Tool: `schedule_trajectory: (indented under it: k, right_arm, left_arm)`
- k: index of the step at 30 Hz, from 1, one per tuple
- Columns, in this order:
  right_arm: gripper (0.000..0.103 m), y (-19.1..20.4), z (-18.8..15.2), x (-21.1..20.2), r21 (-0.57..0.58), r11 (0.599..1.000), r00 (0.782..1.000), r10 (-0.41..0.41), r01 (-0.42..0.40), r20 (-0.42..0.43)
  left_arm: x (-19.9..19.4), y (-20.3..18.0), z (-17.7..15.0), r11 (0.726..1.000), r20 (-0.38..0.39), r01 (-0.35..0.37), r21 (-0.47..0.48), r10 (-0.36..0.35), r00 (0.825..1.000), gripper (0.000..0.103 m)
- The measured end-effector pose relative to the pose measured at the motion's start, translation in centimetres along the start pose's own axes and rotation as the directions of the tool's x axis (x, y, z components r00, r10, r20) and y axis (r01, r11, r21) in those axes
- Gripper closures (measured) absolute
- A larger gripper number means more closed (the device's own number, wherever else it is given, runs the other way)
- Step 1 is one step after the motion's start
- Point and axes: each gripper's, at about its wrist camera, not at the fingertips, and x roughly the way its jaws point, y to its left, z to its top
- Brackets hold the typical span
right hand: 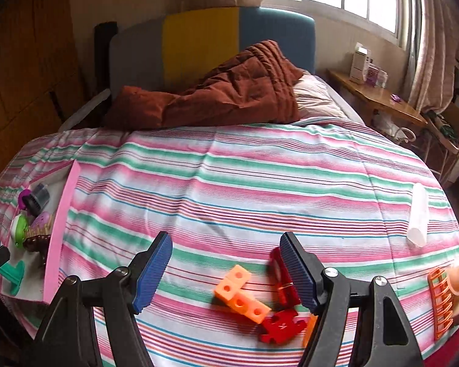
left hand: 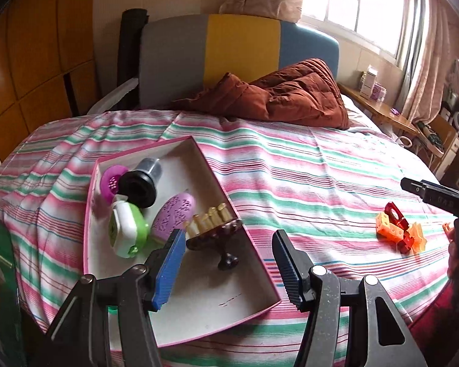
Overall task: Organize rigid objects
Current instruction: 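Move both tools from the tray toward the orange blocks and red pieces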
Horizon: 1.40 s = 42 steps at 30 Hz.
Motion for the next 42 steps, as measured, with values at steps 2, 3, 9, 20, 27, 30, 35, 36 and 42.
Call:
schedule_trajectory:
  k: [2, 3, 9, 20, 27, 30, 35, 36, 42]
  right_arm:
    - [0.029, -1.9, -0.1, 0.1, 0.048, 0.998, 0.999, -0.034, 0.033, 0.008]
    - [0.029, -2.8, -0.2, 0.1, 0.075, 0.996, 0.999, -0.047, 0.046, 0.013]
    - [0.029, -7.3, -0.5, -0.4, 0.303, 0.952, 0.997, -0.052, 0.034, 0.051]
    - [0.029, -10.4, -1.2, -0.9, 0.466, 0.885, 0.997, -0.026, -0.013, 0.077]
    - [0.029, -10.8, -1.4, -0.8, 0.491, 0.871, 0.997, -0.036, -0.002, 0.068]
    - [0.029, -11.4, -1.5, -0.8, 0.515, 0.857, 0.997, -0.033, -0.007, 0.068]
    - [0.029, -12.1, -1.7, -0.5, 0.556, 0.831, 0.998, -0.003, -0.033, 0.065]
    - [0.029, -12.2, -1.8, -0.4, 0.56, 0.827, 0.998, 0.003, -0.038, 0.063]
    - [0.029, -12.4, -1.9, -0.1, 0.577, 0.815, 0.998, 0.028, -0.057, 0.06]
  left_arm:
    - [0.2, -0.7, 0.2, 1.0, -0.006, 0.008, 0.017, -0.008, 1.0, 0.043]
    - [0.3, -1.1, 0.3, 1.0, -0.008, 0.012, 0.025, -0.012, 1.0, 0.043]
    - [1.3, -3.6, 0.6, 0.997, -0.027, 0.036, 0.07, -0.034, 0.999, 0.043]
    - [4.3, -8.7, 0.3, 0.979, -0.093, 0.124, 0.162, -0.11, 0.99, 0.043]
    - [6.6, -12.7, 0.5, 0.949, -0.157, 0.248, 0.194, -0.219, 0.963, 0.044]
    - [7.1, -15.4, 0.5, 0.915, -0.175, 0.307, 0.263, -0.268, 0.947, 0.044]
    - [8.5, -19.6, 0.2, 0.866, -0.236, 0.38, 0.326, -0.314, 0.92, 0.034]
    - [8.7, -20.1, 0.1, 0.863, -0.235, 0.385, 0.327, -0.32, 0.918, 0.032]
    - [10.3, -23.8, -0.2, 0.831, -0.263, 0.406, 0.38, -0.324, 0.909, 0.02]
